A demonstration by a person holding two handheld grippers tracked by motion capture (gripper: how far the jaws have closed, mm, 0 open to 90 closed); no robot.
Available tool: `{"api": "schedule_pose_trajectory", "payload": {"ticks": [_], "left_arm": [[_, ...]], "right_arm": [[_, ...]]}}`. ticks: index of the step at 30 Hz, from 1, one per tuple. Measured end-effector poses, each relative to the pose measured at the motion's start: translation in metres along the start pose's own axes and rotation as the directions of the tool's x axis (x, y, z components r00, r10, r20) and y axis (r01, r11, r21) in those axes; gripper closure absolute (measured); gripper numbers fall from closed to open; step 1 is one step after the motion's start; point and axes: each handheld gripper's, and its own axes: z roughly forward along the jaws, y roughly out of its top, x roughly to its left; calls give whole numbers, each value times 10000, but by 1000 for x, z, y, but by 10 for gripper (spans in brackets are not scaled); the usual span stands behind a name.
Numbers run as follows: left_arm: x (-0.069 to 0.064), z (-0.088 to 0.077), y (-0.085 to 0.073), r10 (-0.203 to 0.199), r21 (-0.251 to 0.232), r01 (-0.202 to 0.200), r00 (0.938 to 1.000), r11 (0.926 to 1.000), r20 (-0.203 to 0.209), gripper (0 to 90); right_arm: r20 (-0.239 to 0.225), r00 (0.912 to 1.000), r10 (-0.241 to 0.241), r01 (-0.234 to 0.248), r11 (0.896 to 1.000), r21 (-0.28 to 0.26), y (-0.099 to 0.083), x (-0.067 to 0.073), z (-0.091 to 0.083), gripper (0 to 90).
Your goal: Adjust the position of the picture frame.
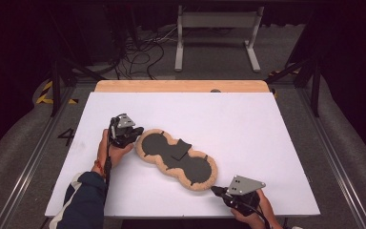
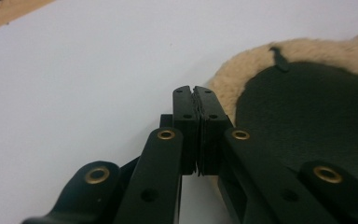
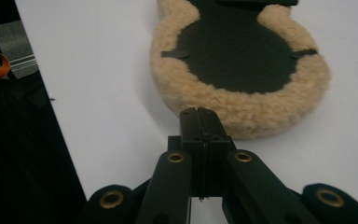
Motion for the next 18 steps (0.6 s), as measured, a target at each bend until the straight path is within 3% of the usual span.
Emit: {"api": "schedule_pose_trajectory", "payload": {"ticks": [4, 6, 8, 9, 11, 14, 18], "left_arm": [[3, 8, -4, -175, 279, 176, 9998, 9995, -31, 867], [6, 10, -6, -323, 175, 322, 9995, 9993, 10, 862], [6, 14, -7, -234, 561, 237, 9997, 9981, -52, 868], [7, 14, -8, -420, 471, 415, 9991, 9980, 110, 874], [8, 14, -8, -281, 417, 271, 9993, 9988, 240, 884], [9, 14, -9, -430, 391, 411, 9979, 9984, 481, 898], [9, 14, -9, -349, 411, 330, 9983, 9986, 474, 899]], "right_arm": [[-122, 9999, -47, 48, 10000, 54, 3, 5, 7, 900], [-183, 9997, -142, 144, 9998, 113, 5, 8, 10, 900], [-254, 9995, -164, 168, 9998, 137, 6, 10, 13, 900], [-234, 9995, -188, 193, 9996, 208, 7, 11, 15, 900], [-198, 9996, -219, 224, 9993, 290, 8, 11, 17, 900], [-101, 9999, 13, -9, 9994, 342, 6, 6, 19, 900], [-80, 9999, 72, -69, 9993, 368, 4, 4, 16, 900]]}}
